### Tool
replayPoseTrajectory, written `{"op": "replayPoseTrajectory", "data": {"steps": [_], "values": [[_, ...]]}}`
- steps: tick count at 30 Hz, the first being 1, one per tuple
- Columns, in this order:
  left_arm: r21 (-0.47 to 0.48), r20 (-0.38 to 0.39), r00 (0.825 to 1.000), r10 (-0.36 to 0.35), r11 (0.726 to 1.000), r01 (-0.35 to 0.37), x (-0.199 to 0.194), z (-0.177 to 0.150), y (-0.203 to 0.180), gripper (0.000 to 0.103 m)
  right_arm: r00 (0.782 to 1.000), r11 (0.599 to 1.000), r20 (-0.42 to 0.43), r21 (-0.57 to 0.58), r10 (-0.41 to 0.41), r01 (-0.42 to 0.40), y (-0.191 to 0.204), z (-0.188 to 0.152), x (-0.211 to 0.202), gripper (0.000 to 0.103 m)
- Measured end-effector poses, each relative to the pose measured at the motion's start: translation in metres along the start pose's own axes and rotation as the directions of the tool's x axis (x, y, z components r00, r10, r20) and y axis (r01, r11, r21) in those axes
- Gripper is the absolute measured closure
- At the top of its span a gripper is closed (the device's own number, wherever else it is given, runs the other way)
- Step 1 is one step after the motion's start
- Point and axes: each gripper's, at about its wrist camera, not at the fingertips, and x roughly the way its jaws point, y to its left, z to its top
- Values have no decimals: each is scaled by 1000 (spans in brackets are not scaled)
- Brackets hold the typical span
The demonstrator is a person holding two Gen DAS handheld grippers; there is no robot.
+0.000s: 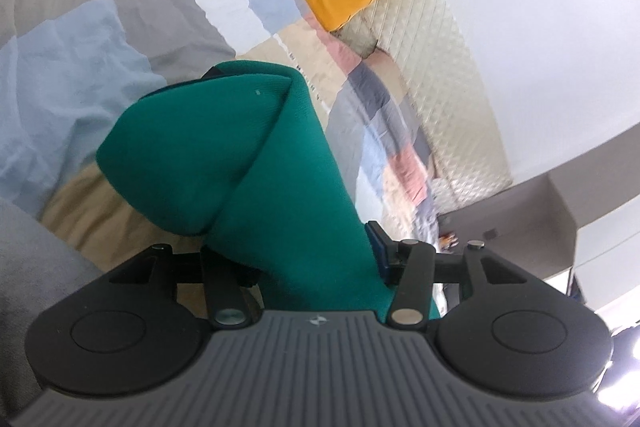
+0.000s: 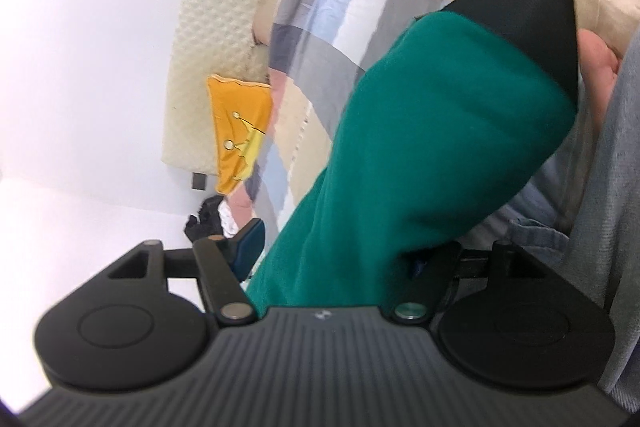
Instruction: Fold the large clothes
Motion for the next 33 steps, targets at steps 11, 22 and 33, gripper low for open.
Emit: {"op": "replayPoseTrajectory", "data": {"steps": [11,22,33], "values": [[-46,15,996,88,995,-88,52,40,-31,42,999,999,31,-23,28,-28,25,29,48,31],[-40,-45,974,223,974,-225,138,79,-47,37,993,993,30,-23,-118,119,24,61,118,31],[-50,-94,979,181,981,-187,220,105,-7,34,993,987,-1,-113,-116,115,0,83,181,35]]}}
